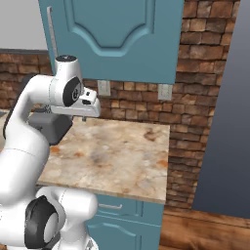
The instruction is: Get the candle and the liquor from the cabinet and move them to the dining counter.
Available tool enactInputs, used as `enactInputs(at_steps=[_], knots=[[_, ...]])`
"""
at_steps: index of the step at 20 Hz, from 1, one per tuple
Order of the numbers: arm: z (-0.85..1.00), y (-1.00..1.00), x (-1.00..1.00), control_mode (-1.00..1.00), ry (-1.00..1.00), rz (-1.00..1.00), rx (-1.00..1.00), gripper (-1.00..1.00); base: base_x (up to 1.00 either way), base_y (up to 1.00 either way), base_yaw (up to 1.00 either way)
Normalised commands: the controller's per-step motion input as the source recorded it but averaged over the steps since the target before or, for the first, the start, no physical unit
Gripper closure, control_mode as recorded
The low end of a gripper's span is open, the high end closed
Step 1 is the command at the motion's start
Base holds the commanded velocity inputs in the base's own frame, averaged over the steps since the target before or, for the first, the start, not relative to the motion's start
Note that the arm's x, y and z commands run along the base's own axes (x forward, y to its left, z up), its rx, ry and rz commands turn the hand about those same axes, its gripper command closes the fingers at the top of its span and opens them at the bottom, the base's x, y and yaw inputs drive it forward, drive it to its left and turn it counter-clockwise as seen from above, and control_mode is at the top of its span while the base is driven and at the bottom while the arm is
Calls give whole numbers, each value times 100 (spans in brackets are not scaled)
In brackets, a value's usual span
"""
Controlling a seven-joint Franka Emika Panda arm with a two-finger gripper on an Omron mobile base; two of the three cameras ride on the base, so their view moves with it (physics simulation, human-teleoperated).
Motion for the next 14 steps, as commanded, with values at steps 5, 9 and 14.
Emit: enactInputs(at_steps=[5,9,14], knots=[[9,0,-11,-100,-4,0,0,-100,0,0,0],[40,7,-65,-100,-29,-1,0,-100,0,0,0],[57,7,-66,-100,-34,-3,0,-100,0,0,0]])
